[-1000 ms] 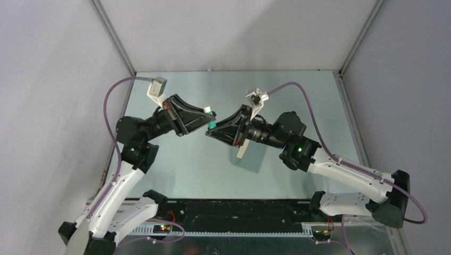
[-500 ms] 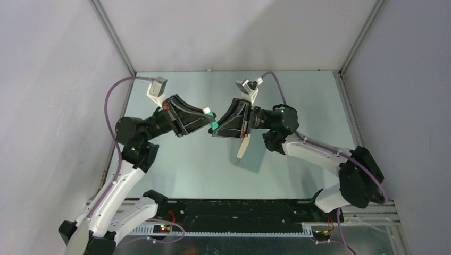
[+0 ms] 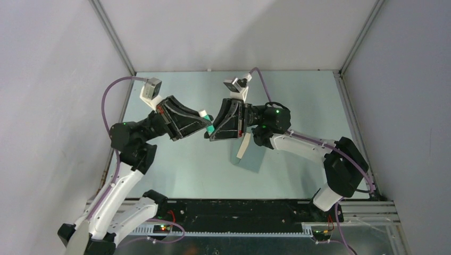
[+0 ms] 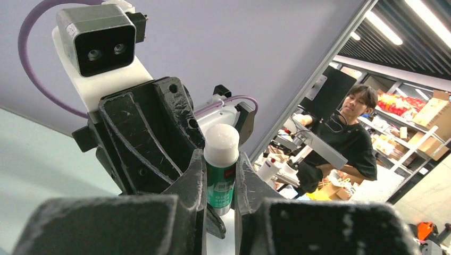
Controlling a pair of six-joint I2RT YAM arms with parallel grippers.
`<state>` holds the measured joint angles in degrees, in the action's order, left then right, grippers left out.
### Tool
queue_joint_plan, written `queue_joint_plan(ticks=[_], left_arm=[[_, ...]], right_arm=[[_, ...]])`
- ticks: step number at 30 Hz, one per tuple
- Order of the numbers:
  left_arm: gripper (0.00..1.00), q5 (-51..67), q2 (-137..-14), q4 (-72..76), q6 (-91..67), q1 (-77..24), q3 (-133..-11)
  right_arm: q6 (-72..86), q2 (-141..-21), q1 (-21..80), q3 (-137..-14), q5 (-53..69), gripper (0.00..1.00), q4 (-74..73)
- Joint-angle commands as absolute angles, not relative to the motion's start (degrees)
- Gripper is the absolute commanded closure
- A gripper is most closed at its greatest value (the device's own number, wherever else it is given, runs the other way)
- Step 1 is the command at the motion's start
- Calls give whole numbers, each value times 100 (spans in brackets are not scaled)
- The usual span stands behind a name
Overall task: Place the letter into the envelope and seal it
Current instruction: Unscrew the solid glue.
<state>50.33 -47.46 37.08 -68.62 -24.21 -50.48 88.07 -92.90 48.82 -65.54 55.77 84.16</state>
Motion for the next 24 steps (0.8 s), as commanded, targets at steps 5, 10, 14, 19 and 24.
queue_joint_plan(ticks=[5,10,14,19,24], left_arm=[[100,4762,-4664,3961,-6952,-2382,-5074],[100,4713,-4568,3481,-6660,-2329,-5161],[100,4683,-4513,3193,-6512,-2306,-5228],[100,4653,-4497,3084,-6450,-2303,-5235],[100,4643,-4513,3055,-6424,-2301,-5242]], right_arm=[[8432,-8994,4780,-6220,5607,38,7988],[6122,-7725,4840,-5619,4722,29,5105],[3836,-6701,5427,-5710,2773,25,2276],[2024,-6272,6559,-6218,456,24,721],[1476,-6333,6981,-6565,-436,24,268]])
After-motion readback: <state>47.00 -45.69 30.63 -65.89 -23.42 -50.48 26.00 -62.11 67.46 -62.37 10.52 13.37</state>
